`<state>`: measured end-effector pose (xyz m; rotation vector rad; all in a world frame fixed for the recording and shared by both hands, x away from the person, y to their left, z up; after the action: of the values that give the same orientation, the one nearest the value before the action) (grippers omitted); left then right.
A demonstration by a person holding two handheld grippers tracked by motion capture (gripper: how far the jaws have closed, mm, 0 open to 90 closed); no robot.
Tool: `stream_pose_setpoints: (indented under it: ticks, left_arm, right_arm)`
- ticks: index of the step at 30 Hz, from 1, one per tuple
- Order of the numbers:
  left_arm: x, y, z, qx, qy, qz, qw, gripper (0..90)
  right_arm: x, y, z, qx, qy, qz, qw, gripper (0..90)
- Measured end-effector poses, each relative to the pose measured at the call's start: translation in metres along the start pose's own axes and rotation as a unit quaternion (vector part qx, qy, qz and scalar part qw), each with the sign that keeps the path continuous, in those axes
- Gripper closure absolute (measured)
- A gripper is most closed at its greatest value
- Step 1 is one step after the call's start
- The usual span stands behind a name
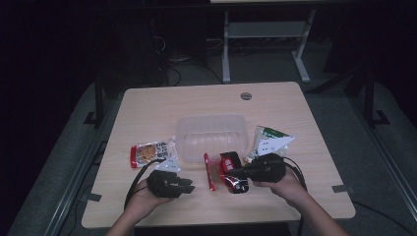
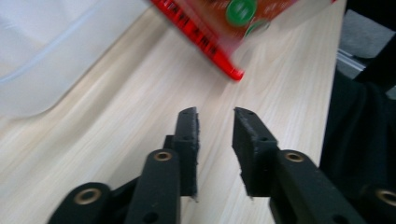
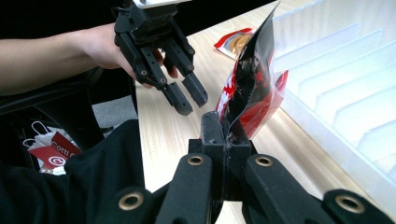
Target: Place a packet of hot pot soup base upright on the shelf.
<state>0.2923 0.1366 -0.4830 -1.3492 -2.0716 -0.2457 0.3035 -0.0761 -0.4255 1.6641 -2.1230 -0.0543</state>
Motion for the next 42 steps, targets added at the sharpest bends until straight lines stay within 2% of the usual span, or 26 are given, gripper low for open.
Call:
stream_pose_setpoints:
  ticks: [2,4,8,9,14,16,18,21,25,26,27,32,34,42]
  left_arm:
    - [0.005,0.003,0.001,0.006,-0.003,-0.005,1.0,61.3]
    - [0.01,0.006,0.002,0.01,-0.008,-0.012,0.9999,57.0]
    - [0.017,0.009,0.009,0.013,-0.002,-0.024,0.9996,50.5]
    - [0.02,0.01,0.011,0.011,0.002,-0.024,0.9996,46.0]
    - [0.029,0.007,0.019,0.014,0.003,-0.023,0.9996,39.3]
    - [0.032,0.007,0.022,0.009,0.002,-0.027,0.9996,34.7]
    - [0.033,0.008,0.024,0.019,0.001,-0.03,0.9994,32.7]
    - [0.033,0.011,0.025,0.021,0.0,-0.034,0.9992,27.3]
    - [0.032,0.015,0.026,0.013,0.001,-0.04,0.9991,21.8]
    - [0.032,0.015,0.026,0.012,0.001,-0.04,0.9991,21.4]
    - [0.031,0.014,0.026,0.018,0.0,-0.04,0.999,20.7]
    - [0.027,0.013,0.028,0.016,0.002,-0.035,0.9992,19.0]
    - [0.026,0.012,0.029,0.007,0.009,-0.032,0.9994,19.0]
    - [0.024,0.01,0.029,0.008,0.01,-0.028,0.9995,19.0]
  right_arm:
    - [0.003,-0.002,-0.004,0.001,0.003,0.006,1.0,89.8]
    - [0.004,-0.003,-0.006,0.0,0.003,0.009,1.0,89.9]
    - [0.008,-0.008,-0.012,0.0,0.004,0.016,0.9999,89.9]
    - [0.01,-0.009,-0.016,-0.001,0.003,0.017,0.9999,89.8]
    - [0.014,-0.012,-0.026,0.004,-0.003,0.025,0.9997,89.8]
    - [0.016,-0.015,-0.034,0.009,-0.01,0.027,0.9995,89.8]
    - [0.017,-0.016,-0.037,0.011,-0.012,0.03,0.9994,89.8]
    - [0.019,-0.021,-0.045,0.013,-0.02,0.035,0.9991,89.8]
    - [0.019,-0.027,-0.052,0.014,-0.024,0.041,0.9988,89.8]
    - [0.018,-0.029,-0.054,0.013,-0.026,0.04,0.9988,89.8]
    - [0.018,-0.03,-0.055,0.014,-0.025,0.041,0.9988,89.8]
    - [0.013,-0.036,-0.064,0.017,-0.028,0.044,0.9985,89.8]
    - [0.009,-0.038,-0.07,0.021,-0.029,0.045,0.9983,89.8]
    - [-0.005,-0.046,-0.085,0.023,-0.035,0.044,0.9982,89.8]
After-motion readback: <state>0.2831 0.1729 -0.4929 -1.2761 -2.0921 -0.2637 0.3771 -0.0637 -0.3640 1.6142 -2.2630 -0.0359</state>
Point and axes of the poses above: each handheld gripper's, and its own axes: x roughly backward along the jaws, z roughly out of its underside, y roughly to its left, the point moved 8 cm from there along -x, roughly forward along the jaws, and after that the axes turned 8 degrees about -y, right-handed, at the moved point
